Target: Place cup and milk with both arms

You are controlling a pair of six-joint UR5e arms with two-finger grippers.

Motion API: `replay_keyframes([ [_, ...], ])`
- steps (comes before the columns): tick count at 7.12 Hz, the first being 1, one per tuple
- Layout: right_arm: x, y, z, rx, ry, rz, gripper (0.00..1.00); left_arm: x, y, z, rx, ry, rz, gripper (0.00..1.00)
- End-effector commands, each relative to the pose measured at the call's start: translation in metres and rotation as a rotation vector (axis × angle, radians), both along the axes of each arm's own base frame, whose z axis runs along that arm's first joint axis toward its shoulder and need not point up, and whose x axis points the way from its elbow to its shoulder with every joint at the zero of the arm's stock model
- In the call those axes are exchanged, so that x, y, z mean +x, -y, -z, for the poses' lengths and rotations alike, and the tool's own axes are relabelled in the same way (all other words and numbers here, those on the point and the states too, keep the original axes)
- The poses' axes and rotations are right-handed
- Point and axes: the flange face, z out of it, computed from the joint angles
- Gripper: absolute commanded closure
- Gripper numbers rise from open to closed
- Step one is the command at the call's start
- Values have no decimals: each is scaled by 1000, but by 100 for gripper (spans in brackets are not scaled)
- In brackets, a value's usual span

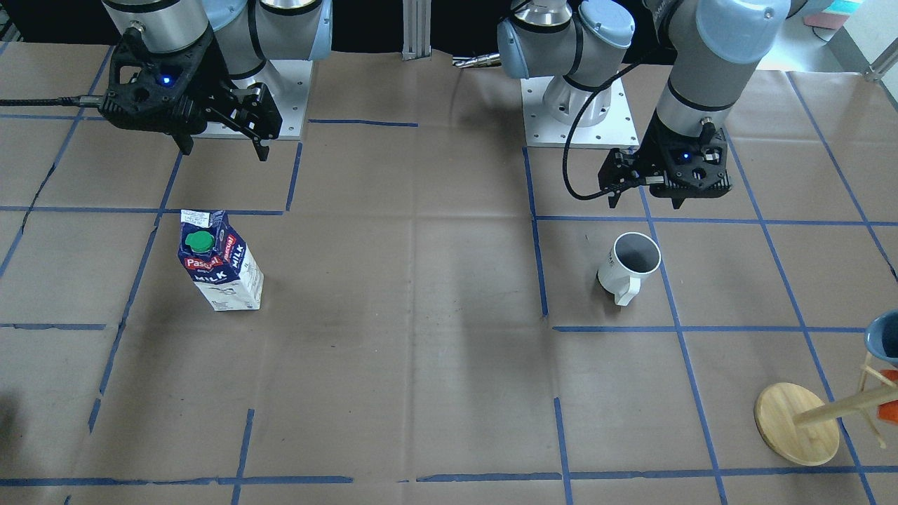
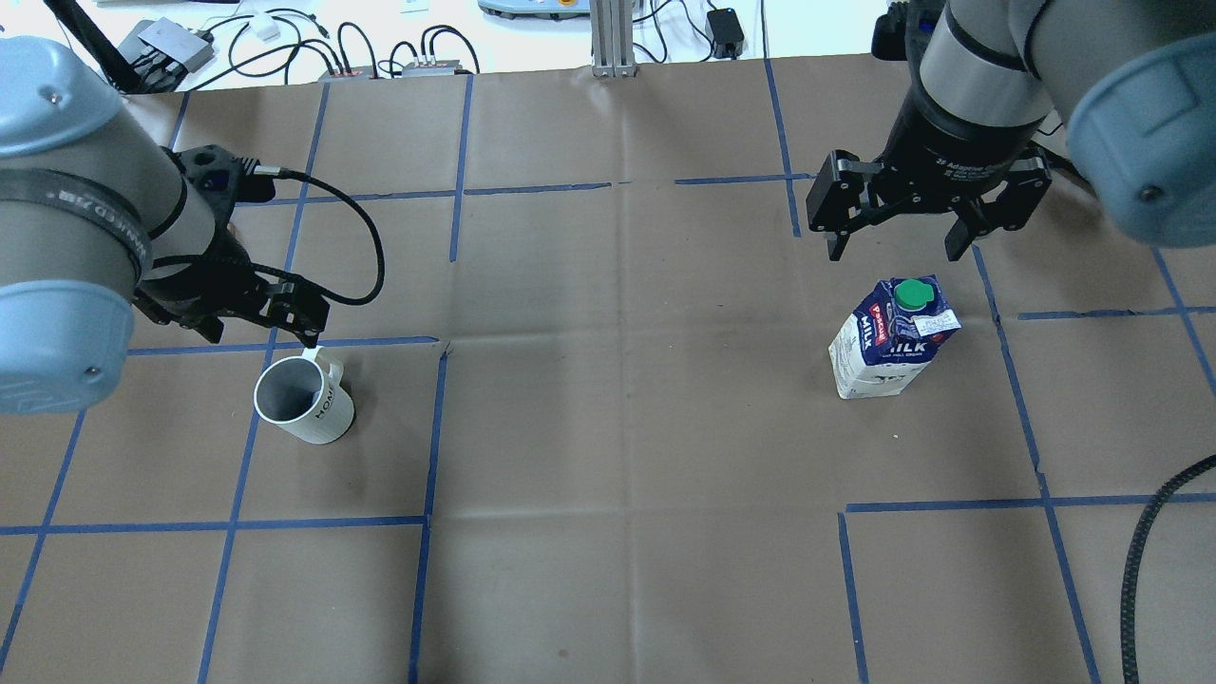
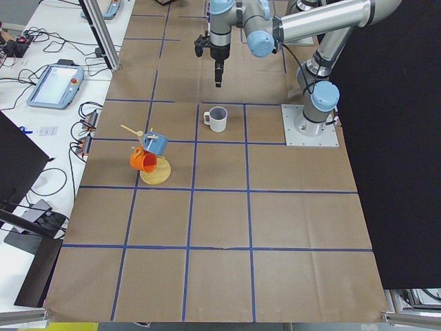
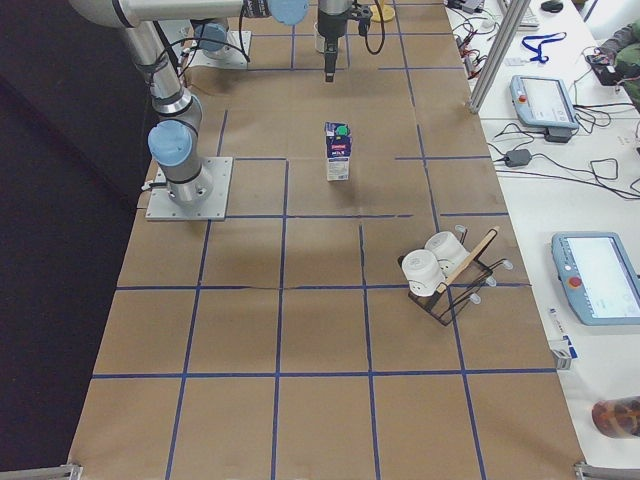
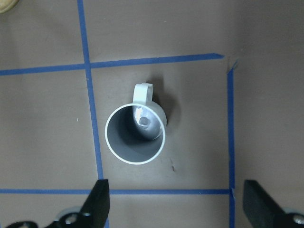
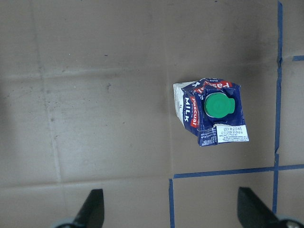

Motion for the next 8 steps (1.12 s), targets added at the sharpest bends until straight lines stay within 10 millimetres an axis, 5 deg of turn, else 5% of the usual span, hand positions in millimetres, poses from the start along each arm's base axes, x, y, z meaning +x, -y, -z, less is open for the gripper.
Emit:
replay_keyframes([
  [1,0,0,0,-4,2,2,0,50,-4,49,54,-20,-15,0],
  [5,-4,3,-1,-11,-1,-3,0,83,15,98,14,-8,-10,2],
  [8,-7,5,-1,-18,-1,0,0,83,24,124,40,-66,-22,6],
])
